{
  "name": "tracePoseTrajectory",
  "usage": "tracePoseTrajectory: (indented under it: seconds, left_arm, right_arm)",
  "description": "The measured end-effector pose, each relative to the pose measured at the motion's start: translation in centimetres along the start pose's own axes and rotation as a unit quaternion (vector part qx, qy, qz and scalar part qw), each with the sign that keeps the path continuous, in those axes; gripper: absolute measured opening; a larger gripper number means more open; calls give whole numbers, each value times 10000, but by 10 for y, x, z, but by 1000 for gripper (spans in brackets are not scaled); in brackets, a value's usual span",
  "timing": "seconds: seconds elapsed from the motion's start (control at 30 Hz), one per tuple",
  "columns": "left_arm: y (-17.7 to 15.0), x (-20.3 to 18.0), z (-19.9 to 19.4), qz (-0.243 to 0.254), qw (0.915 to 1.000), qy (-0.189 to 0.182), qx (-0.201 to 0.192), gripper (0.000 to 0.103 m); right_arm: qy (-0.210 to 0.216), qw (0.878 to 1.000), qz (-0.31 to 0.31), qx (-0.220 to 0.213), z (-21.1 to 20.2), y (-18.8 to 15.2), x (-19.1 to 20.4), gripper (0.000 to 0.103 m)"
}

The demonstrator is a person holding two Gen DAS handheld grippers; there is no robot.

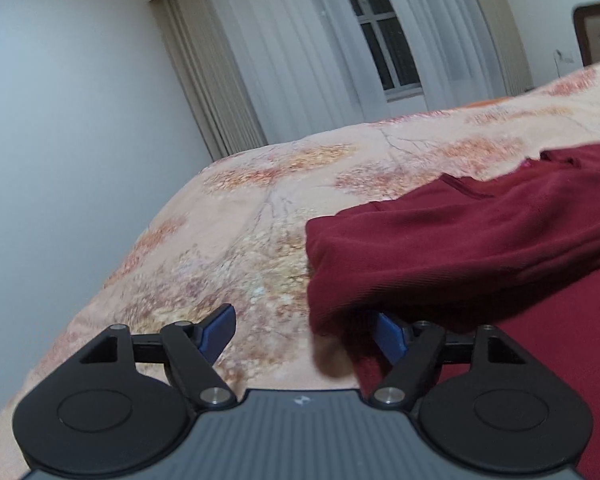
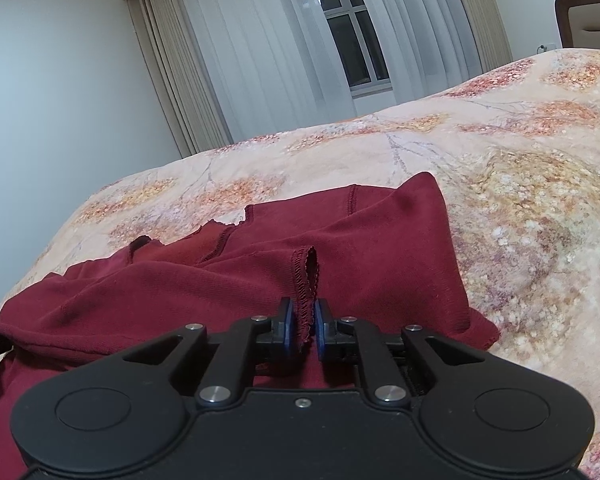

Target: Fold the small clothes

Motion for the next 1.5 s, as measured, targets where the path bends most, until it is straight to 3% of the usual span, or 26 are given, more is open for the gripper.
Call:
tracePoseTrajectory:
  seconds: [0.1, 0.23, 0.43, 0.5, 0.53, 0.57, 0.63, 0.7, 0.73, 0.77, 0.93, 1.07, 1.13, 1.2, 1.27, 1.4, 1.43, 1.47, 1.5]
  left_arm:
    - [6, -7, 7, 117, 9998, 106, 119, 80]
    - [3, 7, 16, -360, 9984, 268, 341, 80]
    - [-14, 32, 12, -1182, 9914, 231, 521, 77]
    - [-22, 40, 15, -1489, 9858, 334, 708, 63]
    - [-28, 46, 19, -1662, 9806, 479, 917, 45]
    - [-35, 54, 23, -1956, 9749, 347, 1006, 45]
    - [-45, 65, 24, -2336, 9672, 20, 996, 51]
    - [-46, 68, 16, -2333, 9684, -94, 881, 72]
    - [-45, 68, 10, -2338, 9688, -113, 809, 87]
    - [-44, 68, 5, -2341, 9695, -101, 717, 91]
    - [-31, 67, -12, -2420, 9695, -384, 118, 100]
    - [-10, 69, -8, -2525, 9614, -1023, -390, 101]
    - [1, 67, 5, -2568, 9559, -1368, -412, 101]
    - [9, 67, 28, -2579, 9536, -1549, -128, 97]
    - [11, 66, 51, -2636, 9480, -1765, 254, 80]
    - [1, 63, 76, -3138, 9130, -2470, 834, 51]
    - [0, 63, 77, -3241, 9052, -2604, 878, 33]
    - [-4, 64, 78, -3331, 8981, -2711, 949, 22]
    - [-5, 64, 76, -3379, 8964, -2686, 1013, 19]
  right_arm:
    - [11, 10000, -38, -4, 0, -1, 1, 17]
    - [17, 10000, -57, 0, 0, -1, 2, 18]
    - [47, 10000, -46, -24, 0, -2, 3, 18]
    - [61, 10000, -46, -36, -1, -2, 2, 20]
    - [70, 10000, -45, -38, -1, -2, 2, 20]
    - [73, 10000, -42, -41, -2, -2, 1, 21]
    - [88, 9999, -44, -36, -1, -2, 2, 22]
    - [98, 9999, -62, -38, -2, -3, 2, 23]
    - [104, 9999, -74, -41, -2, -3, 3, 25]
    - [108, 9999, -89, -45, -2, -3, 3, 26]
    - [143, 9998, -162, -54, -2, -4, 5, 32]
    - [167, 9996, -213, -61, -3, -5, 6, 36]
    - [178, 9995, -243, -69, -3, -6, 7, 38]
    - [191, 9994, -276, -80, -3, -6, 8, 41]
    - [211, 9993, -307, -94, -4, -6, 9, 45]
    - [265, 9989, -364, -103, -4, -7, 11, 52]
    - [269, 9989, -377, -105, -4, -7, 11, 53]
    - [274, 9988, -384, -107, -4, -8, 11, 53]
    - [279, 9988, -389, -109, -4, -7, 12, 54]
Point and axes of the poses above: each gripper's, at about its wrist camera, not at the fingertips, and z roughly the way its jaws point, x to its left, y to its top, the point moved 4 cm from there along z, roughly the way its jaws point, and after that the axes turned 14 degrees about z, right-handed, at the moved point
